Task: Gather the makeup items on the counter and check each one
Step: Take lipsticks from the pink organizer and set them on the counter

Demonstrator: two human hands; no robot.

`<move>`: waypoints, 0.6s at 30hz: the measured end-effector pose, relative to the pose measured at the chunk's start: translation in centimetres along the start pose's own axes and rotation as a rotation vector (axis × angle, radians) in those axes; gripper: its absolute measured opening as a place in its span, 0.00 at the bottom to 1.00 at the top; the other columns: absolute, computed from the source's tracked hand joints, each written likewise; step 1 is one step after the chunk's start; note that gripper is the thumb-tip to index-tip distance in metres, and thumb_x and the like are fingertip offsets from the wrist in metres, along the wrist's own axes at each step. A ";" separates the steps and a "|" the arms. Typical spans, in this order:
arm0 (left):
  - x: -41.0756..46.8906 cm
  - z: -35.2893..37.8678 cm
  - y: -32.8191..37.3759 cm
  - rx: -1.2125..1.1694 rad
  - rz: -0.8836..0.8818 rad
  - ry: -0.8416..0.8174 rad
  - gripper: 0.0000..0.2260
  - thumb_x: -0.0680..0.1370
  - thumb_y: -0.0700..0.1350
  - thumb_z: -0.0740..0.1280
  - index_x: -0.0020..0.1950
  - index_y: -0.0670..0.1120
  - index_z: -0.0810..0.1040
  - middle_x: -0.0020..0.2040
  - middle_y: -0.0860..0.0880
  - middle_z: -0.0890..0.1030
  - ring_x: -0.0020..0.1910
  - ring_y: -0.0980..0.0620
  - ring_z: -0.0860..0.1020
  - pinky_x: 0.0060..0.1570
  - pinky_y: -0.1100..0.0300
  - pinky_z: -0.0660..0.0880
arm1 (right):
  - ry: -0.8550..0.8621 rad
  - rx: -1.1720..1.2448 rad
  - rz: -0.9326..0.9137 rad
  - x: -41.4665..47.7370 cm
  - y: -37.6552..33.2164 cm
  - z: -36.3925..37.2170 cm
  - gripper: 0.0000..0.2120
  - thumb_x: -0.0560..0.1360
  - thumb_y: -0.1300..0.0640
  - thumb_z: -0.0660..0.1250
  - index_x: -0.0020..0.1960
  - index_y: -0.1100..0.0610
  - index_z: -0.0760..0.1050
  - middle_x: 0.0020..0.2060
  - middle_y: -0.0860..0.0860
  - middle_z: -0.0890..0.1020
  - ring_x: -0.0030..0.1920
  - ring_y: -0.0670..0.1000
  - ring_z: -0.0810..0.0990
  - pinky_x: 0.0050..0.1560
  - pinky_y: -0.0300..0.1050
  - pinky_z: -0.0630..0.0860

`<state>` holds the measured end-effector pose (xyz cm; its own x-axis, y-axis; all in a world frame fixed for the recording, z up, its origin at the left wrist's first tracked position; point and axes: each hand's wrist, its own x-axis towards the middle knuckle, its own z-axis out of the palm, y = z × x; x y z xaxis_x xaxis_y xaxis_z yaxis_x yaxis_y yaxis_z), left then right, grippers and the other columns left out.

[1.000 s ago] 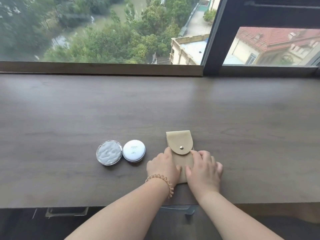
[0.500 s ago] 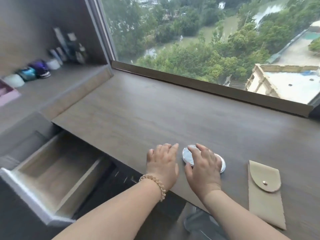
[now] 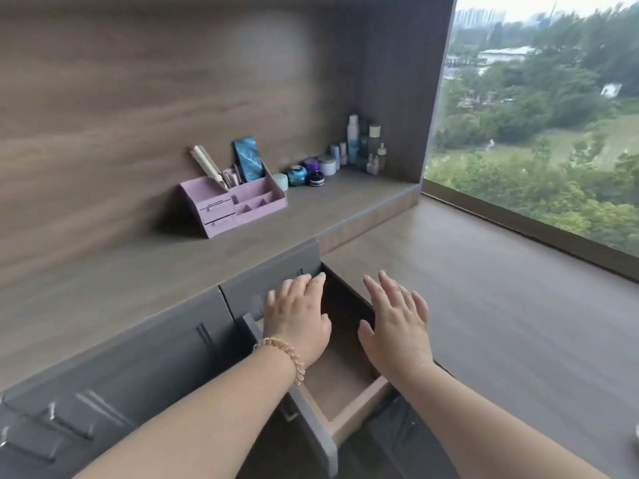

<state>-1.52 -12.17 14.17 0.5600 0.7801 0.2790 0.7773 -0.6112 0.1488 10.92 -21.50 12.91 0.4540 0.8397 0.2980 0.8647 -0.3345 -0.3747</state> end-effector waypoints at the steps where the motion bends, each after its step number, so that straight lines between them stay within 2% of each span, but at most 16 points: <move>1: 0.8 -0.6 -2.1 0.014 -0.008 0.017 0.27 0.76 0.51 0.61 0.74 0.54 0.57 0.73 0.52 0.65 0.70 0.50 0.63 0.68 0.50 0.60 | -0.009 0.004 -0.028 1.0 -2.1 0.9 0.31 0.75 0.50 0.60 0.75 0.45 0.52 0.77 0.48 0.54 0.76 0.50 0.50 0.75 0.51 0.42; 7: 5.8 -3.2 -12.6 0.039 -0.096 0.078 0.28 0.75 0.51 0.62 0.74 0.53 0.58 0.72 0.52 0.66 0.69 0.49 0.64 0.66 0.50 0.61 | -0.068 -0.020 -0.193 6.9 -11.7 4.9 0.31 0.76 0.50 0.60 0.75 0.46 0.51 0.77 0.49 0.52 0.77 0.50 0.48 0.75 0.53 0.42; 13: 10.0 -1.1 -17.1 0.046 -0.186 0.061 0.29 0.74 0.50 0.63 0.74 0.53 0.58 0.73 0.52 0.65 0.69 0.49 0.64 0.64 0.51 0.61 | -0.128 -0.061 -0.323 13.5 -13.6 9.1 0.32 0.74 0.51 0.61 0.75 0.47 0.54 0.77 0.49 0.54 0.76 0.50 0.51 0.74 0.53 0.44; 18: 12.9 1.2 -21.1 0.069 -0.333 0.047 0.30 0.75 0.49 0.62 0.75 0.53 0.55 0.77 0.52 0.56 0.74 0.51 0.57 0.68 0.51 0.58 | -0.204 -0.049 -0.476 20.9 -14.9 14.3 0.30 0.75 0.53 0.60 0.75 0.50 0.55 0.76 0.50 0.56 0.76 0.51 0.53 0.74 0.52 0.46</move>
<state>-10.34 10.90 13.44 0.2600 0.9272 0.2696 0.9336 -0.3126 0.1749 4.44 7.19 12.19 -0.0393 0.9683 0.2465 0.9764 0.0896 -0.1963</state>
